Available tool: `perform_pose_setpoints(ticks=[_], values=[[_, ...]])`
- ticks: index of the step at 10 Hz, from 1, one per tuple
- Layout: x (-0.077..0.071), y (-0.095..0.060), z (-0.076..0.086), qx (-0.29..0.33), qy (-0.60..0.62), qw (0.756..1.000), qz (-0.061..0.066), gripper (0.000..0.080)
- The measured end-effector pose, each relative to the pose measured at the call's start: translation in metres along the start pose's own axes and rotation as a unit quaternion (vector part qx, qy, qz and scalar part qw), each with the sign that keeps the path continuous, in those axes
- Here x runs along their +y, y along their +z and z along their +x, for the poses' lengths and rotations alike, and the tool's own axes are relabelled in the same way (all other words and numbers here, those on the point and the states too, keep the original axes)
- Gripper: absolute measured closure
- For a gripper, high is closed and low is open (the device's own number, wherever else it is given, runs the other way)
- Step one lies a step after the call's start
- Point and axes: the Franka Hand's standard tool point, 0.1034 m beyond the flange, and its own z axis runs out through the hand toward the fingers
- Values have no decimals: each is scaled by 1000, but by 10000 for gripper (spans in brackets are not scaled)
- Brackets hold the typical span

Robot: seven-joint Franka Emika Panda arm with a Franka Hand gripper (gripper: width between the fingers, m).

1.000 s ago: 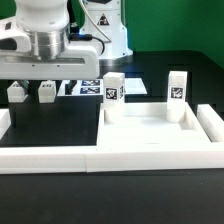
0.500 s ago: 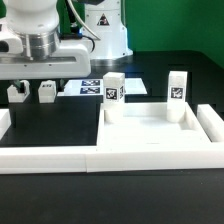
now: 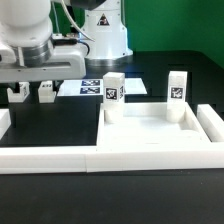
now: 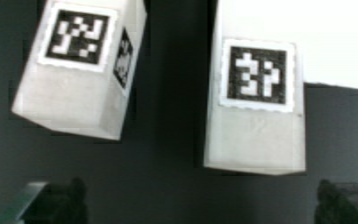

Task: Assemble square table

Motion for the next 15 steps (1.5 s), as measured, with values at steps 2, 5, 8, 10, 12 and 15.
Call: perform_pose_setpoints(ticks=[2,5,8,10,12,15], values=[[1,0,-4,-92,3,996,12,150],[-5,-4,2,-133,-4,991,9,150],[-11,0,1,-143,-2,990,9,150],[-18,8,-2,-157,-3,988,7,150],[-22,22,-9,-172,-5,985,10,150],[-22,26,-10,-176,-7,984,11,150]])
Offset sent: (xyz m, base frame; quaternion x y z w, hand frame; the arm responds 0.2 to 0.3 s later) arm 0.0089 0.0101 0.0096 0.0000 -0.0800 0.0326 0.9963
